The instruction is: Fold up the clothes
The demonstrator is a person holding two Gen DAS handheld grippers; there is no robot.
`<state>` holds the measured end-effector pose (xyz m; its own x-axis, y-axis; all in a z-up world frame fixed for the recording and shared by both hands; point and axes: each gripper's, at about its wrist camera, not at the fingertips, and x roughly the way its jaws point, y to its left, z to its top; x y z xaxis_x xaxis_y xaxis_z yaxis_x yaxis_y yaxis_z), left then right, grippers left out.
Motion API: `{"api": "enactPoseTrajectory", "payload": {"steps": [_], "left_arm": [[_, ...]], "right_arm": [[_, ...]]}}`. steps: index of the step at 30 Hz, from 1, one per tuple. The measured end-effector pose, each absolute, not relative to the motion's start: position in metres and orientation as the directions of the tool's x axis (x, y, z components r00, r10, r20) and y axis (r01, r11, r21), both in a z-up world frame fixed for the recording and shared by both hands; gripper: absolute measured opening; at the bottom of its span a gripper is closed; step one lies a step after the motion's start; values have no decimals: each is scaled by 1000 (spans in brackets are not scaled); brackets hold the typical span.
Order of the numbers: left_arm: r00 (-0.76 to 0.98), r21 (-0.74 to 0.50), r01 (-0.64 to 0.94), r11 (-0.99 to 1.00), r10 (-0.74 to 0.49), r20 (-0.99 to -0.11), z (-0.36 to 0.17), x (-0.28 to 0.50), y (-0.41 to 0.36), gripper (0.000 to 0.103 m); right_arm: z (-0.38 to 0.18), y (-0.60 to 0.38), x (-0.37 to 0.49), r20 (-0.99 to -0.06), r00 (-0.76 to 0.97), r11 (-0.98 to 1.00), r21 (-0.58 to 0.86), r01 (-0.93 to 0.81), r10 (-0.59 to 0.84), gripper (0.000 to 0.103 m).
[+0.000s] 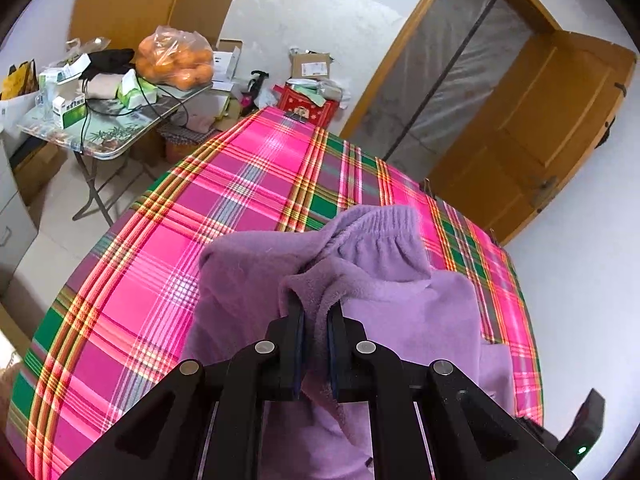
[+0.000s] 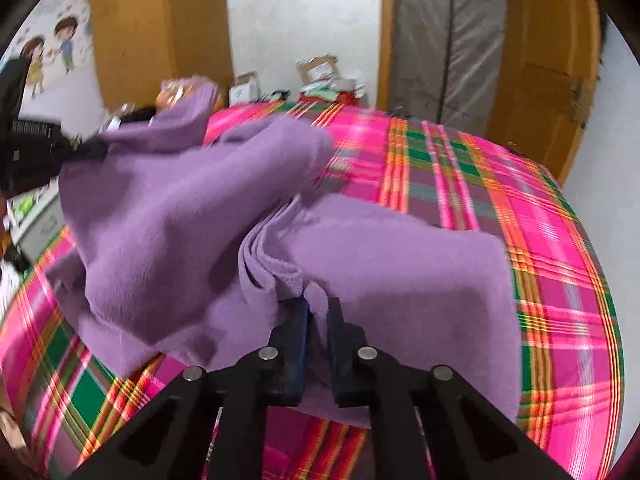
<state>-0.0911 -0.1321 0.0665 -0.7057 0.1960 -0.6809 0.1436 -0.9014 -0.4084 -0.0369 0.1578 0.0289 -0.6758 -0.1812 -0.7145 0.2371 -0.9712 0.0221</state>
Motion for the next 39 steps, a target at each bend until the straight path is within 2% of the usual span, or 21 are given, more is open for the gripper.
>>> {"api": "enactPoseTrajectory", "payload": {"steps": [10, 29, 35, 39], "left_arm": [[-696, -413, 92, -906, 238, -677, 69, -87, -115, 10], [-697, -408, 78, -909, 243, -675, 74, -86, -108, 10], [-709, -416, 80, -906, 242, -663, 79, -86, -112, 10], [-718, -425, 78, -902, 245, -651, 84, -86, -114, 10]], "right_arm": [[59, 213, -27, -644, -760, -996, 66, 64, -92, 9], [47, 321, -23, -655, -743, -948, 128, -292, 140, 9], [45, 326, -22, -669, -715, -934, 88, -346, 202, 16], [50, 323, -11, -644, -716, -924, 36, -381, 270, 20]]}}
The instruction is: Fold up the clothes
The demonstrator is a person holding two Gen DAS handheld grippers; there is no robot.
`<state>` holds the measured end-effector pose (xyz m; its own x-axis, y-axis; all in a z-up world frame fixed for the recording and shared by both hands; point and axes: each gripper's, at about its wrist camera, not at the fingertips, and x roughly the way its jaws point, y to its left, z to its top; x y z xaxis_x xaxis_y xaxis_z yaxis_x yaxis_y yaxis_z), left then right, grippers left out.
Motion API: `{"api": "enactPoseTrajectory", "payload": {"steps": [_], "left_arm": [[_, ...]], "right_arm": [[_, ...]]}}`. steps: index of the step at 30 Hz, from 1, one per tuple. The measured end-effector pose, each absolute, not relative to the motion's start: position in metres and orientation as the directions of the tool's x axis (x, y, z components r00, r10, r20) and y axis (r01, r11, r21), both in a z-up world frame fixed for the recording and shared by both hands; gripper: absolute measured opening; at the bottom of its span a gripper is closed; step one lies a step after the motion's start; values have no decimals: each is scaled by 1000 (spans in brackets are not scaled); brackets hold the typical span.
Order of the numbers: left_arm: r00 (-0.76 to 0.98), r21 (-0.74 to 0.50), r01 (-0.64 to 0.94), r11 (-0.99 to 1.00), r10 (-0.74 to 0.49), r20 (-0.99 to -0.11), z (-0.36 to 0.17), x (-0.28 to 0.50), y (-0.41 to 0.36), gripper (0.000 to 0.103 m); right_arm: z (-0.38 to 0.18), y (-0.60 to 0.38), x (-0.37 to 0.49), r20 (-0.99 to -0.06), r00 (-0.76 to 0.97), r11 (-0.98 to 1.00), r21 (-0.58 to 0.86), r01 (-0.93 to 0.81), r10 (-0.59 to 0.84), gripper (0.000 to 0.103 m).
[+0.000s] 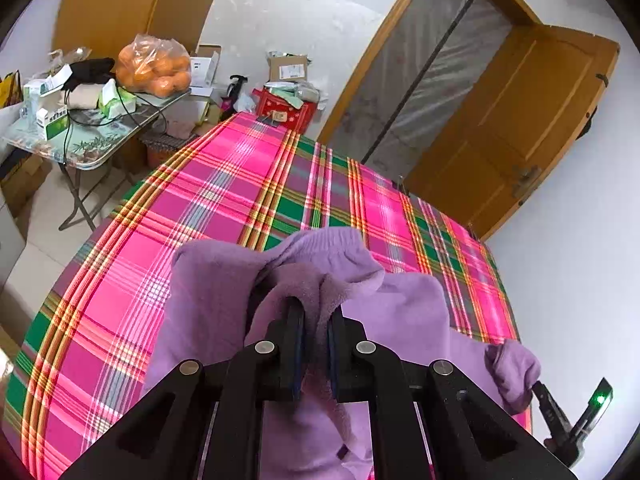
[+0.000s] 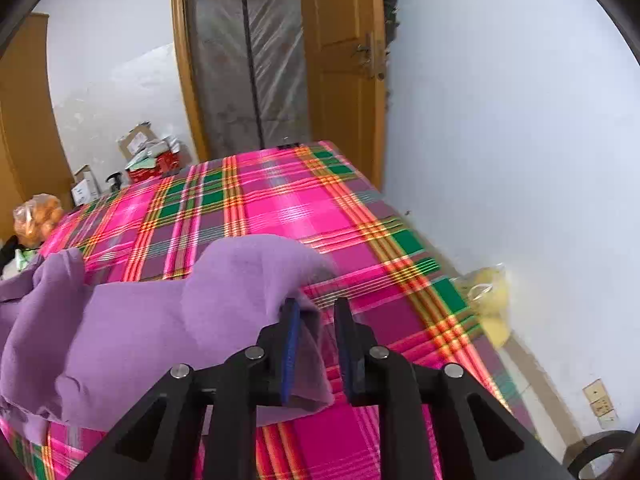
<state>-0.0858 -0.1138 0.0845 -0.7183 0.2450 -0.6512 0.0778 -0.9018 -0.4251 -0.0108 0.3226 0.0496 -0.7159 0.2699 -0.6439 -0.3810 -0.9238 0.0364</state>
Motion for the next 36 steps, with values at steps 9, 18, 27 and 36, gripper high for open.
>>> {"api": "enactPoseTrajectory", "payload": {"steps": [9, 18, 27, 36], "left_arm": [[-745, -435, 90, -896, 229, -626, 95, -86, -124, 10], [-757, -447, 109, -888, 218, -617, 98, -86, -135, 10], [-760, -445, 108, -889, 215, -614, 102, -90, -138, 10], [-779, -451, 113, -885, 202, -593, 112, -91, -145, 10]], "right_arm": [[54, 275, 4, -570, -821, -980, 167, -105, -9, 26], [9, 176, -20, -728, -598, -932, 166, 321, -336, 34], [1, 129, -22, -758, -576, -901, 33, 434, -305, 48], [1, 138, -29, -764, -601, -926, -14, 378, -234, 43]]}}
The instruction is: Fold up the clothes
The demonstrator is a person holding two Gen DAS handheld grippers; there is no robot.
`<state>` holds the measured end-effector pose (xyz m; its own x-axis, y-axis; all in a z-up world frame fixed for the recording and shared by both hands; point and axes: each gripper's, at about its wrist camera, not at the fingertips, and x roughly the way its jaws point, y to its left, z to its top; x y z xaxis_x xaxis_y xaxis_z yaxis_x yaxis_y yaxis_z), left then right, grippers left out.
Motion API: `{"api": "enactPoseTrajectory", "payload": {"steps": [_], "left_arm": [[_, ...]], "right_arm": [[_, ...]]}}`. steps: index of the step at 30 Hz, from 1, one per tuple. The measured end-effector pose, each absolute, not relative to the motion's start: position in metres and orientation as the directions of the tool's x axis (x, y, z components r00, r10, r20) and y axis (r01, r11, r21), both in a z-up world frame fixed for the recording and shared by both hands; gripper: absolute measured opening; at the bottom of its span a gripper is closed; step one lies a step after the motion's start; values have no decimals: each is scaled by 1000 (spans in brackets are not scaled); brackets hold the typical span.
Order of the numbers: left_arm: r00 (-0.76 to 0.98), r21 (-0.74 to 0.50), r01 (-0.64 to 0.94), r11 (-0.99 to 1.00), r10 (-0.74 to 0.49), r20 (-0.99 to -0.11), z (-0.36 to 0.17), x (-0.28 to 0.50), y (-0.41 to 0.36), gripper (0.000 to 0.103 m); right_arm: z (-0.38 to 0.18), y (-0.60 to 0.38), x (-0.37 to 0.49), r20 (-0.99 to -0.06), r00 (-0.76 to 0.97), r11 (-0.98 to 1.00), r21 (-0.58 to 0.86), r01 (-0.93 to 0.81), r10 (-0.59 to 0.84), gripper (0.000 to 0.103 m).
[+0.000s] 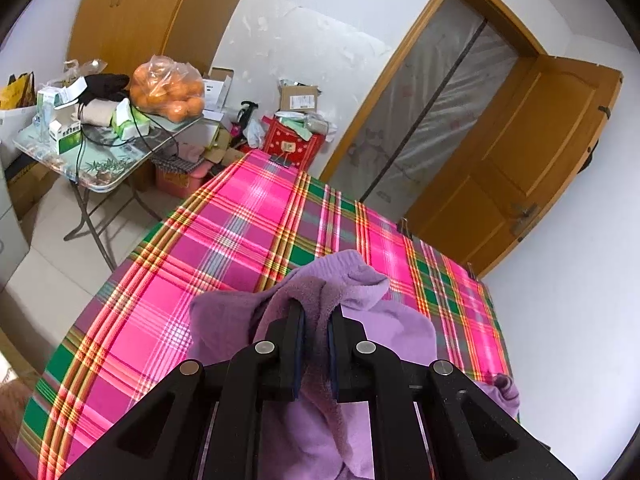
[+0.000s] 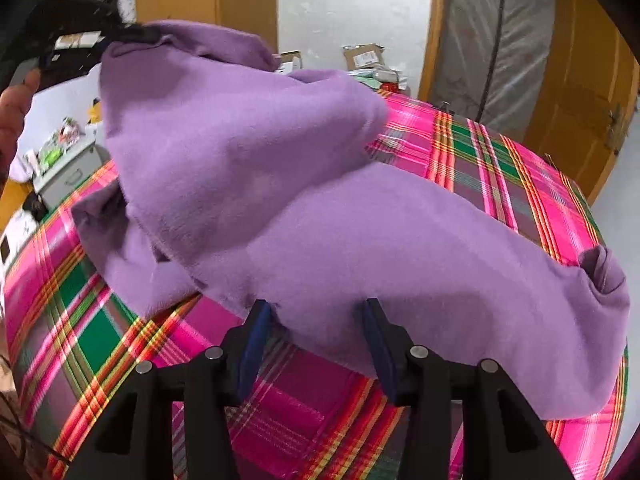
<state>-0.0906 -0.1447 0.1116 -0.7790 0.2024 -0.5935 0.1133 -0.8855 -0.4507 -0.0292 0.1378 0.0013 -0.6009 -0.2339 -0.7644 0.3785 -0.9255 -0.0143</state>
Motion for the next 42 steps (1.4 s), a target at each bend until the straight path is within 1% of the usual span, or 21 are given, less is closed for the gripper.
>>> {"api": "enactPoseTrajectory", "payload": {"steps": [1, 3, 4, 6, 8, 18, 23, 27, 32, 42], "left_arm": [[-779, -452, 116, -885, 201, -594, 111, -91, -146, 10], [-778, -453, 120, -883, 200, -596, 110, -92, -147, 10], [-777, -453, 121, -883, 199, -597, 110, -93, -147, 10], [-777, -451, 120, -884, 199, -597, 110, -93, -146, 10], [-777, -449, 118, -886, 199, -597, 110, -93, -146, 10], [-771, -442, 116, -890, 199, -604, 108, -100, -146, 10], [-761, -417, 105, -903, 197, -618, 105, -109, -138, 10], [-754, -403, 109, -909, 189, -629, 100, -120, -135, 10], [-739, -394, 124, -911, 180, -649, 93, -142, -134, 10], [-710, -358, 136, -924, 161, -686, 83, -184, -129, 10]], "right_arm": [[2, 141, -29, -763, -604, -930, -9, 367, -231, 40], [3, 146, -28, -761, -609, -938, 1, 345, -225, 30], [4, 147, -27, -760, -610, -940, 4, 340, -224, 26], [5, 149, -26, -758, -612, -941, 5, 338, -224, 13], [7, 149, -24, -757, -613, -941, 8, 338, -227, 5], [42, 172, -24, -659, -728, -973, 27, 227, -188, 4], [54, 185, -35, -628, -764, -985, 19, 174, -147, 4], [68, 191, -60, -606, -787, -989, -2, 145, -115, 4], [78, 191, -104, -582, -811, -992, -52, 114, -63, 4], [79, 183, -172, -575, -817, -983, -171, 72, 40, 4]]}}
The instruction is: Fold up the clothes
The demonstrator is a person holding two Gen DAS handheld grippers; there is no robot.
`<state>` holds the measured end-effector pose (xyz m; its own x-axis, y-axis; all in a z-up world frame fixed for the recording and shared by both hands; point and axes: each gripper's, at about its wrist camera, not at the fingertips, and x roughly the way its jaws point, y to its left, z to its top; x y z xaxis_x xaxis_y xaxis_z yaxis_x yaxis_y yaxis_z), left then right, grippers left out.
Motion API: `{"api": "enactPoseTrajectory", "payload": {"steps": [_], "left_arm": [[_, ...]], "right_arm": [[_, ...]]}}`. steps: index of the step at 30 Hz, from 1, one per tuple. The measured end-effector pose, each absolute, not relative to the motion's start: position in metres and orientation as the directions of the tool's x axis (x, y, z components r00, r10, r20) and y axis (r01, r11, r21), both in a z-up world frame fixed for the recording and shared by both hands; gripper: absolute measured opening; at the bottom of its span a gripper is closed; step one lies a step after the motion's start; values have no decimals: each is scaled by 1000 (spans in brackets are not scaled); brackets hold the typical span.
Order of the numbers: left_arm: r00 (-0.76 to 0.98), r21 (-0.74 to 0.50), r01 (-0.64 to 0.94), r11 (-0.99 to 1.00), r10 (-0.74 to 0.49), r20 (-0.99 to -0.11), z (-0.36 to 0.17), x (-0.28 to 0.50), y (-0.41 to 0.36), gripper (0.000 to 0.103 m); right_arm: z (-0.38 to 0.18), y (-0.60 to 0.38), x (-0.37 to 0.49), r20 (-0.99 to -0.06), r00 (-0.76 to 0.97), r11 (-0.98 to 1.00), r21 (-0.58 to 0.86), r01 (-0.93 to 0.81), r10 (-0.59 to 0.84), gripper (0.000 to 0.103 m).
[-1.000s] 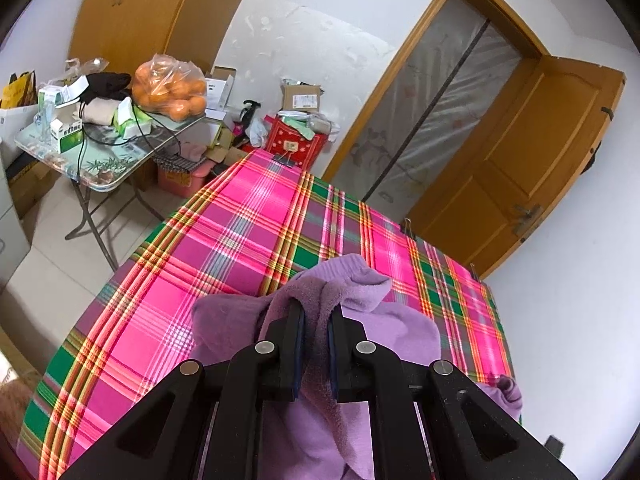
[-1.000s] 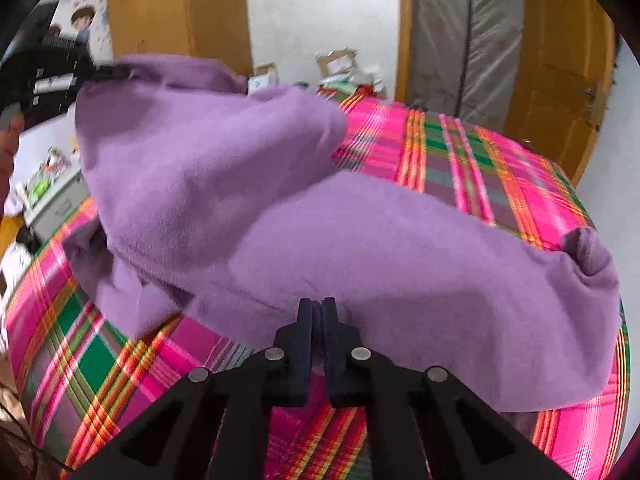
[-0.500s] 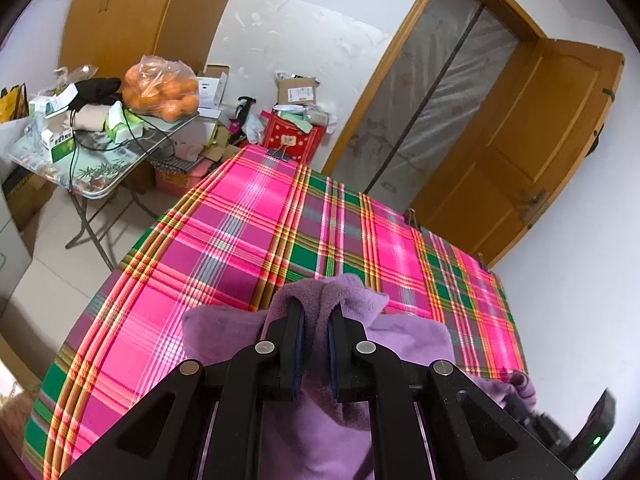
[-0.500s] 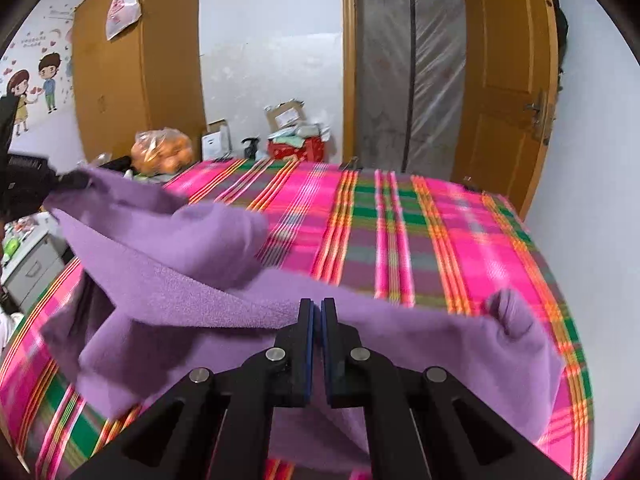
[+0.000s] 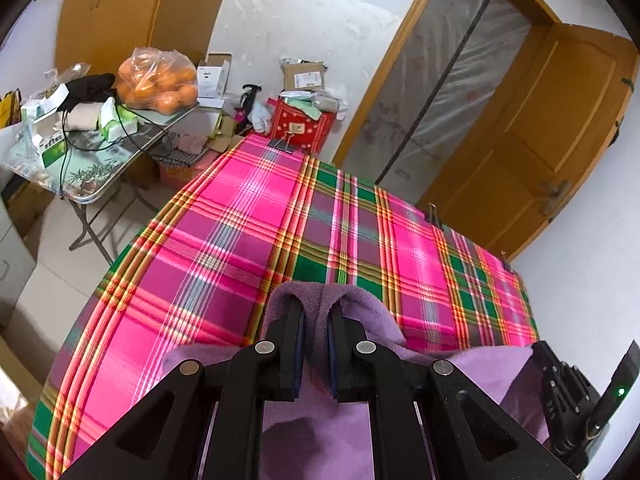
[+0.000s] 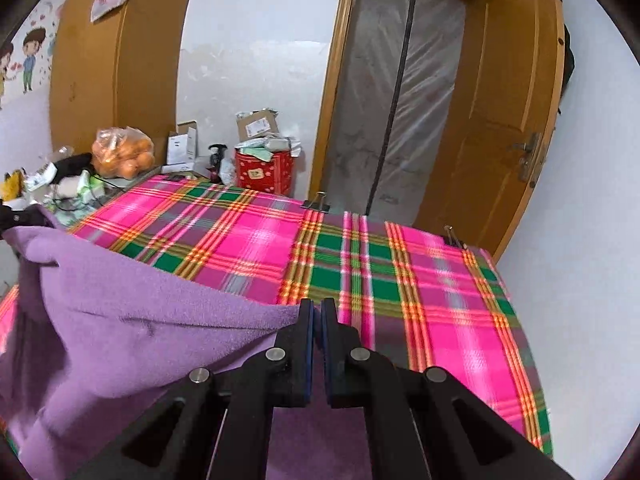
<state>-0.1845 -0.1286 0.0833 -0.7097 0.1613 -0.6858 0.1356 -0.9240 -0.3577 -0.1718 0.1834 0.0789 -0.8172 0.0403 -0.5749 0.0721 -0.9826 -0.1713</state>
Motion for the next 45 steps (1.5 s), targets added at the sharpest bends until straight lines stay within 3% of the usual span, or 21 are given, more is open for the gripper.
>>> {"api": "enactPoseTrajectory", "payload": {"steps": [20, 29, 37, 45], "left_arm": [[-631, -270, 168, -948, 107, -768, 46, -270, -112, 10], [-572, -248, 148, -957, 122, -811, 33, -264, -116, 14], [-579, -265, 69, -962, 178, -796, 53, -217, -107, 28], [-526, -309, -64, -949, 295, -798, 59, -159, -78, 31]], "right_arm": [[51, 175, -278, -585, -775, -935, -354, -23, 240, 4], [35, 188, -271, -706, -693, -969, -244, 44, 146, 5], [69, 251, -202, -721, -693, -999, -40, 30, 8, 16], [75, 287, -120, -708, -704, -998, 3, 63, -47, 39]]}}
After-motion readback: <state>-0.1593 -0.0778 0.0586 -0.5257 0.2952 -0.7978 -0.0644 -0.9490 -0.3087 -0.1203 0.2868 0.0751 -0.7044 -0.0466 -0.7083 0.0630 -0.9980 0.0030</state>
